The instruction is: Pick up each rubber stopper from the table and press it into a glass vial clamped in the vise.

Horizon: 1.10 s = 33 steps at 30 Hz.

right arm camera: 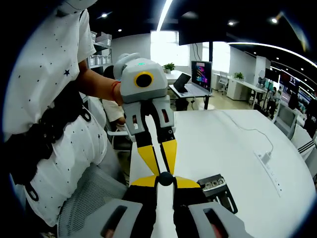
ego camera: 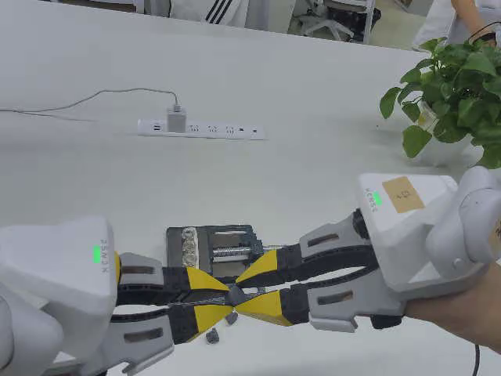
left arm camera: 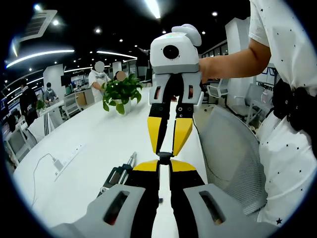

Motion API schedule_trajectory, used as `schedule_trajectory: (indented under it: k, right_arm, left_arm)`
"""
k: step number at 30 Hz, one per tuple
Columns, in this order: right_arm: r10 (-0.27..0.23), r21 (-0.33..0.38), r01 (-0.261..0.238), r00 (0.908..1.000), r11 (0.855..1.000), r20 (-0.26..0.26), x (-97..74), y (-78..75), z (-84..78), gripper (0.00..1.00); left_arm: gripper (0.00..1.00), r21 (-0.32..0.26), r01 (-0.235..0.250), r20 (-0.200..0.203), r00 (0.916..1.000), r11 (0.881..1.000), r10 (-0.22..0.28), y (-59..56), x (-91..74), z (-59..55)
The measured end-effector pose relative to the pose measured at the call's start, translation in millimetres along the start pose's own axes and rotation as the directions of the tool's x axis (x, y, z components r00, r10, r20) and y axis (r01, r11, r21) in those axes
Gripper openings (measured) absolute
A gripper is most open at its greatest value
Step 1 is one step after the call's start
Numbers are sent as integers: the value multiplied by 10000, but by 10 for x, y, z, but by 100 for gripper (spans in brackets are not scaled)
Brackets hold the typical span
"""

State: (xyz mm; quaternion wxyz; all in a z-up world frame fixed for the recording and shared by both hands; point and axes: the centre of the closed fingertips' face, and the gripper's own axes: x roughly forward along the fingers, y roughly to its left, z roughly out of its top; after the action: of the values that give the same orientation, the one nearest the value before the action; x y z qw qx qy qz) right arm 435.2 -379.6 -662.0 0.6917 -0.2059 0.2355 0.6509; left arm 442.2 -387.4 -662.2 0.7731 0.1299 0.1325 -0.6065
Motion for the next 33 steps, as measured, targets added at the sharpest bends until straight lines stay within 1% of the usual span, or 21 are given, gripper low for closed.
schedule_trajectory:
  k: [7, 9, 20, 24, 31, 32, 33]
  right_arm:
    - [81, -19, -81, 10000, 10000, -47, 9, 13, -12, 6]
    - [50, -107, -51, 10000, 9999, -55, 13, 8, -12, 6]
    - [-30, -25, 30, 10000, 10000, -76, 29, -14, -9, 6]
    - [-19, -4, 18, 9999, 10000, -123, 38, -11, -20, 6]
    - [-8, 85, 9, 9999, 10000, -137, 55, -17, -19, 6]
    - [-13, 97, 14, 9999, 10000, -144, 57, -21, -18, 6]
    - [-20, 121, 21, 9999, 9999, -143, 61, -30, -17, 6]
  left_arm:
    - [3, -30, 113, -20, 9999, 9999, -113, -16, 1, -14]
    - [3, -31, 100, -47, 9999, 9999, -100, -10, -1, -14]
    - [3, -241, 38, 34, 10000, 9997, -37, 6, -4, -16]
    - [4, -190, 41, 63, 10000, 9998, -40, -3, 0, -29]
    - [5, -322, -5, 173, 9998, 9995, 11, 1, -13, -41]
    - [6, -372, -3, 215, 9998, 9993, 11, 0, -14, -37]
    - [6, -488, -18, 356, 9994, 9988, 35, 3, -15, -19]
